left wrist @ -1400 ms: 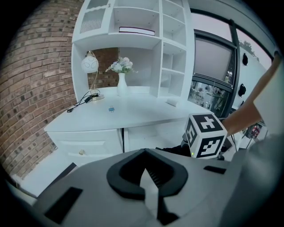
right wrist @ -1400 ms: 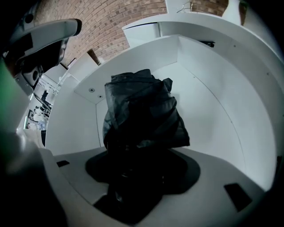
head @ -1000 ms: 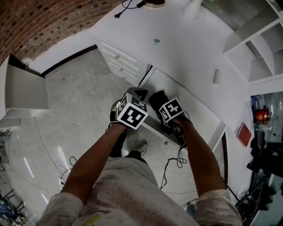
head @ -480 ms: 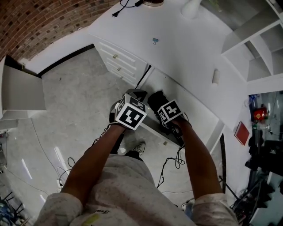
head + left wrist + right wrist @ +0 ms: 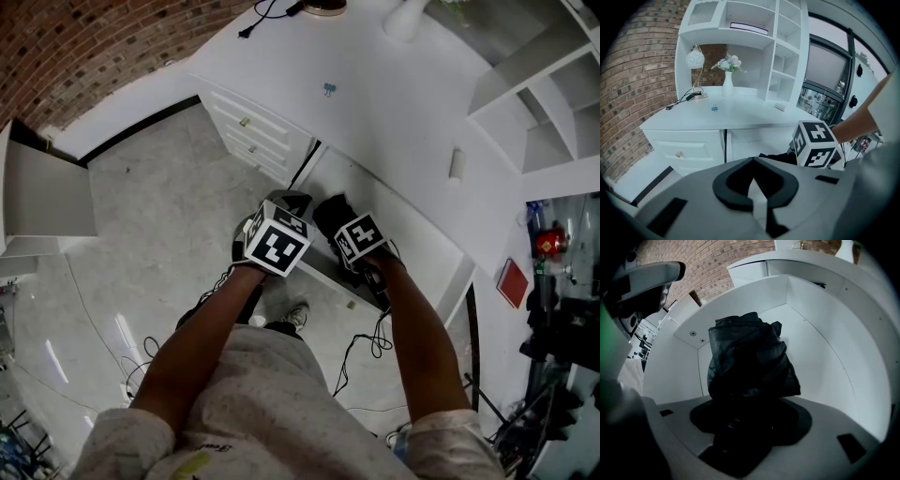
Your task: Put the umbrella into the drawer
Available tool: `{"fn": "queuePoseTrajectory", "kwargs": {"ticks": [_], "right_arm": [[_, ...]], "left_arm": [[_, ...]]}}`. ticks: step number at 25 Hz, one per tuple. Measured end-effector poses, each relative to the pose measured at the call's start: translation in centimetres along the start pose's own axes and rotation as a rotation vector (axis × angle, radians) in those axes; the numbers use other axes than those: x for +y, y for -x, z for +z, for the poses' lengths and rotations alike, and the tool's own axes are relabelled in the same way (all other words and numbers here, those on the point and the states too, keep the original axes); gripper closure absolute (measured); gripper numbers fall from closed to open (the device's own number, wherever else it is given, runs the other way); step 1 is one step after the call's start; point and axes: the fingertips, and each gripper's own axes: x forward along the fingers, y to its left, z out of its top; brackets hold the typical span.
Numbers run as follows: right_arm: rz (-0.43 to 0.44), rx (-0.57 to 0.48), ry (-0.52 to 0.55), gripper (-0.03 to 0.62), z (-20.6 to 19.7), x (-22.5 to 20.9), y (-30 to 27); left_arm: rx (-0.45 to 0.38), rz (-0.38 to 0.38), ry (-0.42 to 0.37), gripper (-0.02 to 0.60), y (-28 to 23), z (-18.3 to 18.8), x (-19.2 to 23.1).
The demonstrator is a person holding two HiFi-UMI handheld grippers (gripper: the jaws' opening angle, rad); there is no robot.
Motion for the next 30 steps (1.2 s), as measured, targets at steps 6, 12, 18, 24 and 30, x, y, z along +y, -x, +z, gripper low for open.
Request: {"fn": "queuePoseTrajectory", "kwargs": {"ticks": [6,12,18,24,30], "right_arm": [[0.001,0.007,0.011,0.332,0.0,0.1,0.1],[-0.006,0.014,0.037,0.332,-0.1,0.3,0.2],[0.020,0.014,0.039,0.332,-0.2,0.8,0.6],[0.005,-0.005,0.050,0.332,0.0,0.7,1.4],[-0.005,-0.050,0.080,0.332,0.7,0.8,3.3]], "left_arm": [[-0.001,0.012,0.005,0.584,0.3,-0.1,0.4],[-0.008,0.019,-0.004,0.583,0.6,0.2,0.5],[-0.013,0.024,-0.010,0.583,1.1,0.3,0.1],[-0.028,0.040,0.001,0.584,1.6,0.6,0.2],[-0.046,0.056,0.024,0.583,2.2,0.6,-0.1]]}}
